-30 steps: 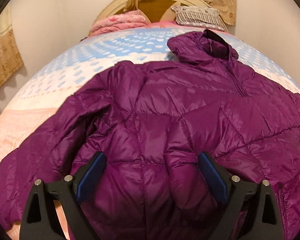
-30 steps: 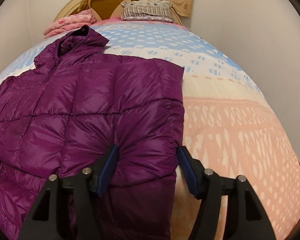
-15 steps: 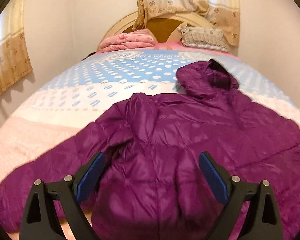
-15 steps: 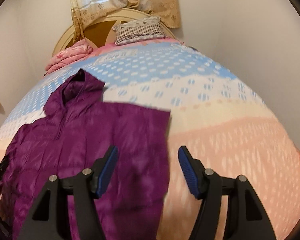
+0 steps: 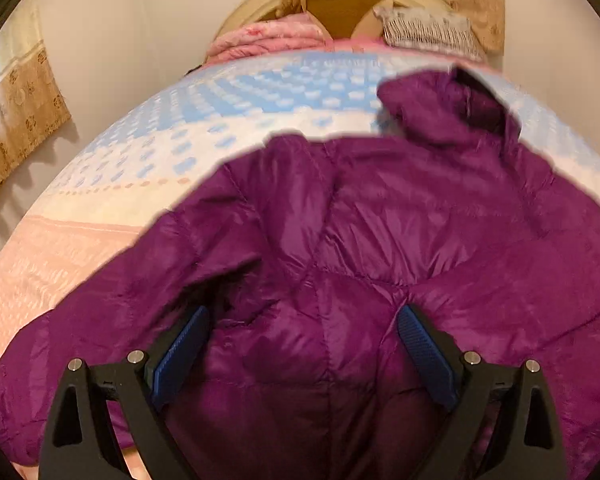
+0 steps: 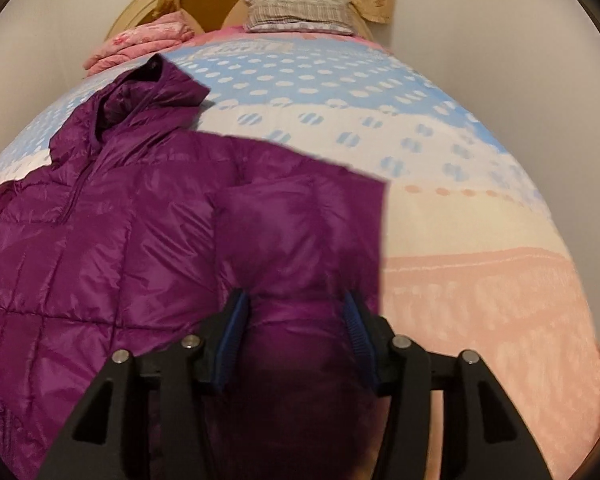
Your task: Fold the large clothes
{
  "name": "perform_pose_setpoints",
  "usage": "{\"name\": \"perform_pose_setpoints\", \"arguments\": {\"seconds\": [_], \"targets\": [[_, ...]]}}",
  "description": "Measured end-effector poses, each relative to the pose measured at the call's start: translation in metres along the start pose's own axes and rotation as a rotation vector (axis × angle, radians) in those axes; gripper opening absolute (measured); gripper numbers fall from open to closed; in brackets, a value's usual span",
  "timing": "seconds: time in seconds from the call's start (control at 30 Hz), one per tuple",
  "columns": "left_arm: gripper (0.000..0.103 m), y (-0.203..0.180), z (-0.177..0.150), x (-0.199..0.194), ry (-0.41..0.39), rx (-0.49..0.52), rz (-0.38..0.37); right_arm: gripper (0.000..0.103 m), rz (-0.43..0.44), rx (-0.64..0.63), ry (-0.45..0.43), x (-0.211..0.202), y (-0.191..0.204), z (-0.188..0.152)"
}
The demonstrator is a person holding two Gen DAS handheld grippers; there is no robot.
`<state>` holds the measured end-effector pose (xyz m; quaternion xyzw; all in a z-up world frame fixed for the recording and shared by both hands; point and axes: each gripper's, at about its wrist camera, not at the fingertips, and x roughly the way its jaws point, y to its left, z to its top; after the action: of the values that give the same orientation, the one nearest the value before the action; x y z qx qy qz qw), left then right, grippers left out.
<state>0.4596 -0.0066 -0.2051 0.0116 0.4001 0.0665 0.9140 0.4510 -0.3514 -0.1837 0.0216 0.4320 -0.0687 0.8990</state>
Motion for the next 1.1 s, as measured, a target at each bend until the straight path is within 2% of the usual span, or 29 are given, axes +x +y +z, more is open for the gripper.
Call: {"name": "perform_pose_setpoints", "arguments": {"seconds": [0.07,0.17,0.23,0.3,0.33,0.4,0.43,0.6,0.7,0.77,0.83,0.9,0.93,0.97,1.0,1.03,1.1], "targets": [[0.095,0.013,0.002,-0.022,-0.043,-0.016,-0.033,0.069,0.047,0.018,-0.028,-0.030,0.001,-0.004],[0.095,0.038,0.001,-0.055,-0.106,-0.023,-0.049,0.075,0.082,-0.045,-0.078,-0.062,0.019,-0.016],[0.095,0.063,-0.005,-0.070,-0.135,-0.036,-0.027,0.076,0.092,-0.113,-0.084,-0.065,0.039,-0.024],[0.095,0.085,-0.014,-0.075,-0.139,-0.042,0.023,0.076,0.099,-0.129,-0.075,-0.052,0.053,-0.029],[0.095,0.098,-0.019,-0.075,-0.131,-0.044,0.069,0.076,0.085,-0.139,-0.054,-0.039,0.060,-0.034],[0.095,0.120,-0.028,-0.072,-0.106,-0.055,0.106,0.076,0.037,-0.184,0.014,-0.009,0.071,-0.044],[0.095,0.133,-0.033,-0.072,-0.093,-0.067,0.122,0.076,0.020,-0.194,-0.016,-0.006,0.075,-0.047],[0.095,0.215,-0.077,-0.103,-0.093,-0.145,0.275,0.076,0.032,-0.190,-0.028,-0.020,0.069,-0.047],[0.095,0.266,-0.111,-0.127,-0.101,-0.220,0.373,0.076,0.029,-0.187,-0.086,-0.047,0.060,-0.058],[0.095,0.296,-0.131,-0.132,-0.080,-0.277,0.415,0.077,0.045,-0.175,-0.116,-0.062,0.057,-0.068],[0.095,0.312,-0.142,-0.127,-0.060,-0.312,0.412,0.080,0.062,-0.159,-0.137,-0.074,0.056,-0.078],[0.093,0.325,-0.152,-0.113,-0.007,-0.363,0.353,0.081,0.077,-0.159,-0.158,-0.082,0.055,-0.089],[0.073,0.328,-0.154,-0.108,0.007,-0.378,0.331,0.081,0.079,-0.163,-0.165,-0.084,0.056,-0.091],[0.059,0.329,-0.156,-0.101,0.029,-0.384,0.322,0.081,0.080,-0.167,-0.175,-0.088,0.055,-0.096],[0.035,0.326,-0.156,-0.092,0.057,-0.389,0.281,0.081,0.081,-0.170,-0.184,-0.091,0.055,-0.099],[0.024,0.327,-0.156,-0.088,0.069,-0.400,0.236,0.081,0.081,-0.168,-0.191,-0.094,0.051,-0.103],[0.010,0.323,-0.150,-0.092,0.055,-0.384,0.247,0.081,0.063,-0.152,-0.195,-0.095,0.040,-0.104]]}}
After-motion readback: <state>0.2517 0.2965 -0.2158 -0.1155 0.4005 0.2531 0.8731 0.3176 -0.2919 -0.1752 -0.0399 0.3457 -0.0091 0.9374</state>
